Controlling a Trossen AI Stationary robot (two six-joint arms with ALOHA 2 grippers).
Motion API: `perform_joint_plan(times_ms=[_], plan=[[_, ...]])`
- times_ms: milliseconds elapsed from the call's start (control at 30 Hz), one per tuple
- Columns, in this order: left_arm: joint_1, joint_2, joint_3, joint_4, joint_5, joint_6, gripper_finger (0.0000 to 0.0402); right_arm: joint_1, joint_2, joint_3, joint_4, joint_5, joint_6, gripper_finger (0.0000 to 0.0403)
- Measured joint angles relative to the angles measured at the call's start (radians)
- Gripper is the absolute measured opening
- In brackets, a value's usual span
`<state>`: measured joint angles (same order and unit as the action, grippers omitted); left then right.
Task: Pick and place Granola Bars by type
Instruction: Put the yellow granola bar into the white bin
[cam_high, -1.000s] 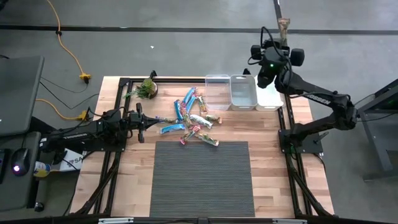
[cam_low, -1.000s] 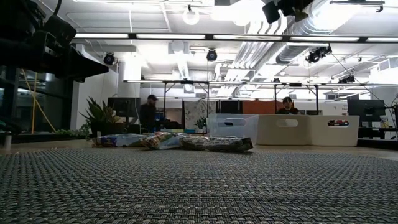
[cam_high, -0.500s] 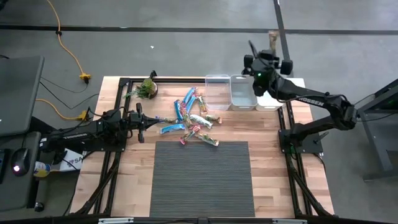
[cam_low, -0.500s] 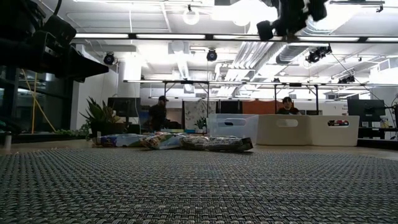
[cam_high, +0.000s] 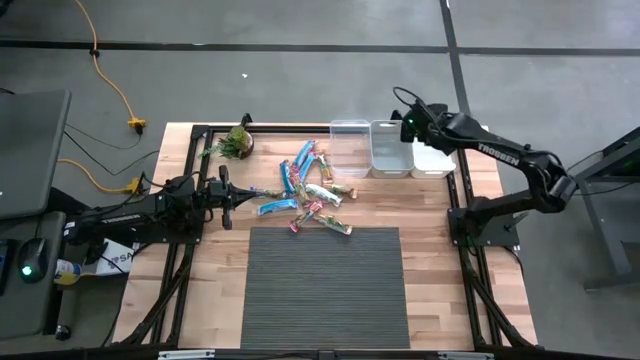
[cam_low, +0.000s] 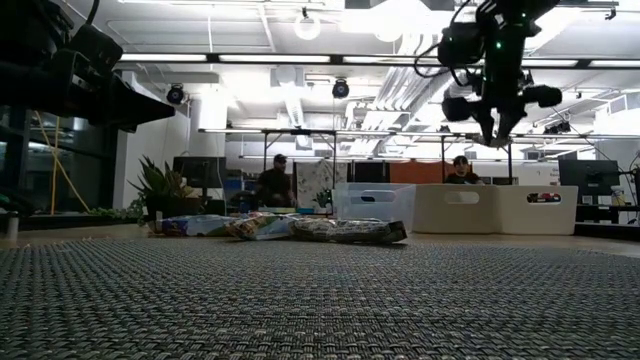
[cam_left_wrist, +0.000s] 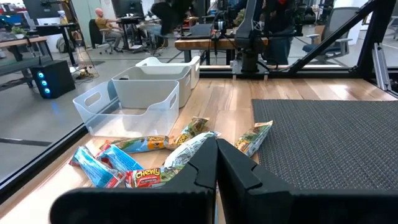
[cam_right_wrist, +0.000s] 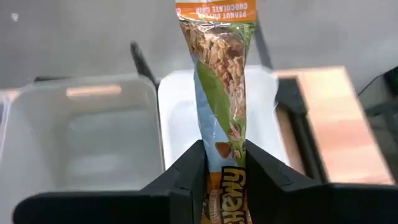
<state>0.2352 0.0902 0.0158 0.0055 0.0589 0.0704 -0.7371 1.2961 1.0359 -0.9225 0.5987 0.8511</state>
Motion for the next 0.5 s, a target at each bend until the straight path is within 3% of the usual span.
perform_joint_plan(times_ms=[267,500], plan=[[0.0,0.0,0.0,0.0,0.0,0.0,0.0001,-0.051,0.0,-0.106,0.038,-0.123,0.056,0.0076],[0.0,0.0,0.0,0.0,0.0,0.0,0.0001,-0.099,0.0,-0.26,0.197,-0.214,0.06,0.0076]])
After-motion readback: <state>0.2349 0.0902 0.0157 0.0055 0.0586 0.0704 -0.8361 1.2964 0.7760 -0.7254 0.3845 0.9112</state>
